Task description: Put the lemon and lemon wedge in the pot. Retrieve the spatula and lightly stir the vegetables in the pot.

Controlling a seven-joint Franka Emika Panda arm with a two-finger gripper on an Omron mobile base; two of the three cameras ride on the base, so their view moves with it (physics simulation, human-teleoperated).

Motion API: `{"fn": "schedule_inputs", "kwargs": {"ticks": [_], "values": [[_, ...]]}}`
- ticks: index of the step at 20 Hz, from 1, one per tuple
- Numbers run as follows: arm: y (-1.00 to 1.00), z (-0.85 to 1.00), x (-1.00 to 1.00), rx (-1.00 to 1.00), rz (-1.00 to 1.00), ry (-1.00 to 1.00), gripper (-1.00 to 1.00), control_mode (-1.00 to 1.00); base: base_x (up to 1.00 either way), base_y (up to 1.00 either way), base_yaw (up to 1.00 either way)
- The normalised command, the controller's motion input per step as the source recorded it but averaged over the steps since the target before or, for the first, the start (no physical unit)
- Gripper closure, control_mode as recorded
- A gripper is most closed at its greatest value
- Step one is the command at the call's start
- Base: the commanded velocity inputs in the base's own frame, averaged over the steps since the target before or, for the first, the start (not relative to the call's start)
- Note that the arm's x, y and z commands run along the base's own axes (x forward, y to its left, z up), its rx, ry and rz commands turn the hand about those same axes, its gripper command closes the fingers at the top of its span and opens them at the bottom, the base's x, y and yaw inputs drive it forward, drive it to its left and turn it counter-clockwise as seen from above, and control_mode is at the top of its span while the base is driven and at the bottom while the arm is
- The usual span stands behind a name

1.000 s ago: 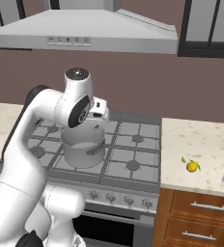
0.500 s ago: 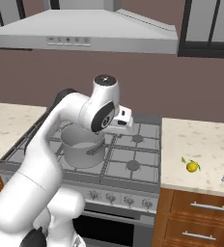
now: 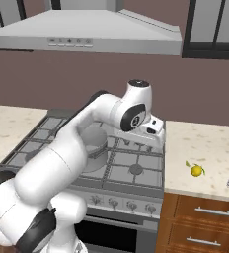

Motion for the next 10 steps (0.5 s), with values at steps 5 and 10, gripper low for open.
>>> {"fn": "schedule_inputs", "kwargs": {"ticks": [5,10], "values": [[-0.79,-0.24,0.04,0.07,-0.12,0.07,-1.0,-1.0,0.0,0.0,0.0],[-0.61,-0.25,-0.01,0.08,-0.01,0.02,-1.0,-1.0,0.0,0.0,0.0]]}}
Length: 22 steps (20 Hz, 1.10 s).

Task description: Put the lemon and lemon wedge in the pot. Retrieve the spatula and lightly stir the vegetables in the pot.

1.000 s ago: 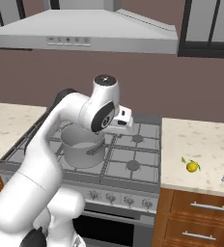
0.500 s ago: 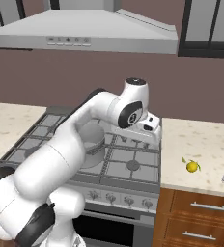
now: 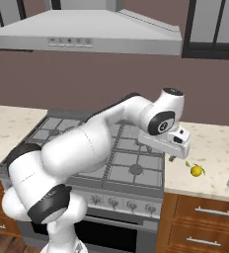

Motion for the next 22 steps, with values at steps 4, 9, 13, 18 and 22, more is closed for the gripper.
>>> {"fn": "schedule_inputs", "kwargs": {"ticks": [4,9,13,18,22], "values": [[-0.49,-0.31,-0.02,0.05,0.0,0.0,-1.0,-1.0,0.0,0.0,0.0],[-0.42,-0.35,0.02,-0.02,0.0,0.0,-1.0,-1.0,0.0,0.0,0.0],[-0.38,-0.34,0.16,0.0,0.0,0.0,-1.0,-1.0,0.0,0.0,0.0],[-0.34,-0.33,0.26,0.0,0.0,0.0,-1.0,-1.0,0.0,0.0,0.0],[-0.19,-0.32,0.41,0.0,0.0,0.0,-1.0,-1.0,0.0,0.0,0.0]]}}
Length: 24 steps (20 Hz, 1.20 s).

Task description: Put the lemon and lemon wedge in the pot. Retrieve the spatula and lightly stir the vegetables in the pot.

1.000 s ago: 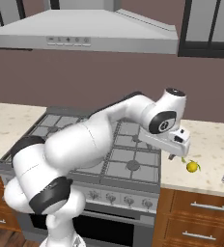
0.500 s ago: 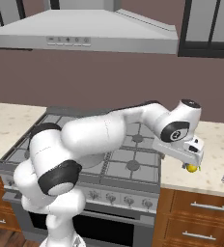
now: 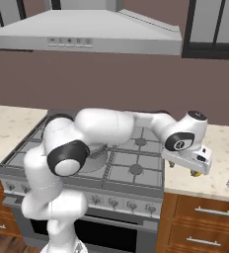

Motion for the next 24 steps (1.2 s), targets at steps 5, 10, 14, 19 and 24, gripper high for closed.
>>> {"fn": "schedule_inputs", "kwargs": {"ticks": [5,10,14,19,24], "values": [[-0.15,-0.15,0.54,0.0,0.0,0.0,-1.0,-1.0,0.0,0.0,0.0],[-0.23,-0.02,0.38,0.0,0.0,0.0,-1.0,-1.0,0.0,0.0,0.0],[-0.28,-0.01,0.28,0.0,0.0,0.0,-1.0,-1.0,0.0,0.0,0.0],[-0.28,-0.05,0.18,0.0,0.0,0.0,-1.0,-1.0,0.0,0.0,0.0],[-0.06,-0.14,0.09,0.0,0.0,0.0,-1.0,-1.0,0.0,0.0,0.0]]}}
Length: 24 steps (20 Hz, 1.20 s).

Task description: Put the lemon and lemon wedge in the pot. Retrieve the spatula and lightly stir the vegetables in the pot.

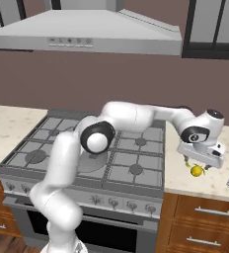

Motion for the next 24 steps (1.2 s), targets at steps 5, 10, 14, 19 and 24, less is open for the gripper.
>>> {"fn": "schedule_inputs", "kwargs": {"ticks": [5,10,14,19,24], "values": [[-0.01,-0.17,0.03,0.0,0.0,0.0,-1.0,-1.0,0.0,0.0,0.0],[0.0,-0.21,0.13,0.0,0.0,0.0,-1.0,-1.0,0.0,0.0,0.0],[0.0,-0.2,0.25,0.0,0.0,0.0,-1.0,-1.0,0.0,0.0,0.0],[0.0,-0.23,0.24,0.0,0.0,0.0,-1.0,-1.0,0.0,0.0,0.0],[-0.02,-0.29,0.14,-0.01,0.0,0.0,-1.0,-1.0,0.0,0.0,0.0]]}}
